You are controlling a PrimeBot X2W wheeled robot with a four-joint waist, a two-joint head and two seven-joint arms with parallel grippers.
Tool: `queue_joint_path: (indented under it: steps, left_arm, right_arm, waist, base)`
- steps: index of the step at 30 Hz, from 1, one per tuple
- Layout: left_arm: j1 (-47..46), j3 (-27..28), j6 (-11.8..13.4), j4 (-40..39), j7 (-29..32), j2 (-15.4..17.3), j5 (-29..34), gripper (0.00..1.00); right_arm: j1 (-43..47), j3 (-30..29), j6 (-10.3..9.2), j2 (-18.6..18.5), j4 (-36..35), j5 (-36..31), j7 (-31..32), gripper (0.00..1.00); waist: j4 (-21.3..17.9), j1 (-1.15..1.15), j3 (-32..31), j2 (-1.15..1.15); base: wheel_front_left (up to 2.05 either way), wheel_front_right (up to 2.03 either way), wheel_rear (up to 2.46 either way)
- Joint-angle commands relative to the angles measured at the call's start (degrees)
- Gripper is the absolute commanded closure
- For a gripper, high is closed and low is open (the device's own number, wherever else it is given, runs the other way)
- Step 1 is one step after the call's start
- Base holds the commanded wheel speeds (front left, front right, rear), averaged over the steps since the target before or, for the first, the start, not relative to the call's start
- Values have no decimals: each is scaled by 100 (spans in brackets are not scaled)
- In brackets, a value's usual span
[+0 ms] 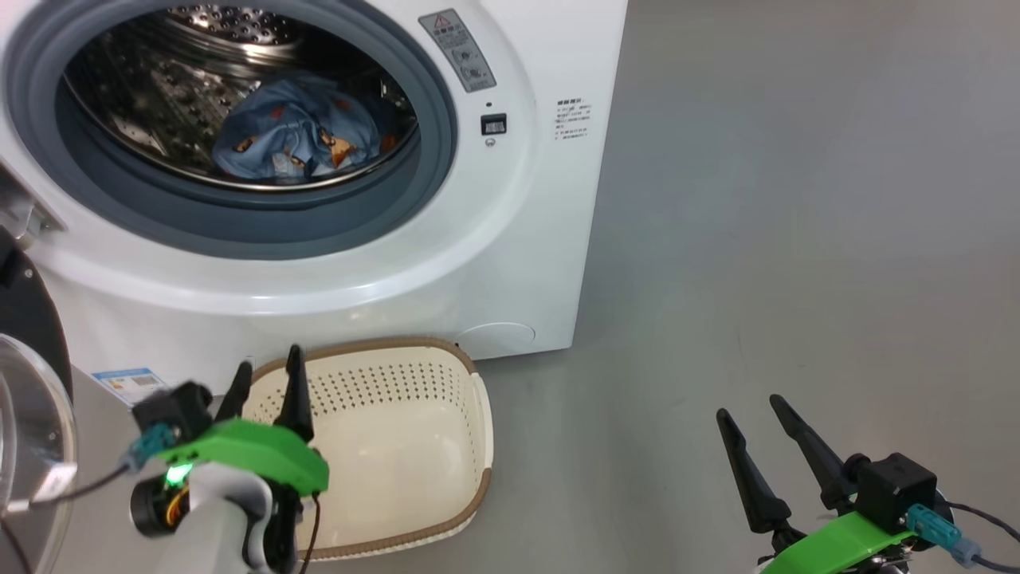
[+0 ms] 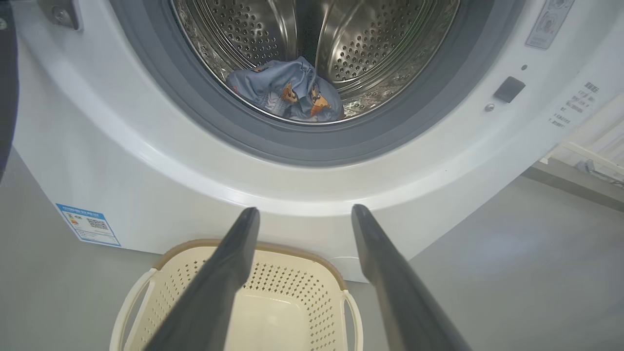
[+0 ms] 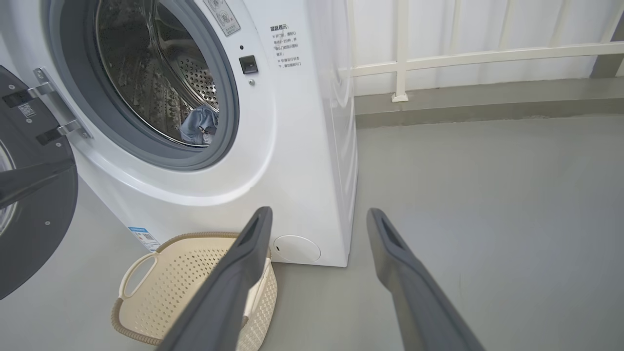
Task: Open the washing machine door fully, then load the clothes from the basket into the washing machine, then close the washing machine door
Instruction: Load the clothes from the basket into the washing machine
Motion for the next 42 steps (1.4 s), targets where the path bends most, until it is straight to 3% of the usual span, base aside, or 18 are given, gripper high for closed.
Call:
queue_joint_path:
  steps: [1,18,29,42]
  left_arm:
    - [200,266,47,-377,-37,180,100,0]
    - [2088,770,109,-2456,-37,180,629,0]
    - [2822,588,360,-3252,-37,180,709,0]
    - [3526,873,381,-3740,-37,180,783,0]
  right_arm:
    - [50,112,9,-24,-116,-31,-28,0]
    - [317,63,9,-60,-80,-70,-28,0]
    - [436,17,9,-75,-83,-122,-28,0]
    - [813,-217,9,-39,-82,-197,-28,0]
  waist:
    - [-1,0,-80,0]
    - [-35,0,-527,0]
    - [-81,0,-694,0]
    - [-150,0,-1061,0]
  base:
    - [0,0,0]
    - [0,0,0]
    - [0,0,0]
    - [0,0,0]
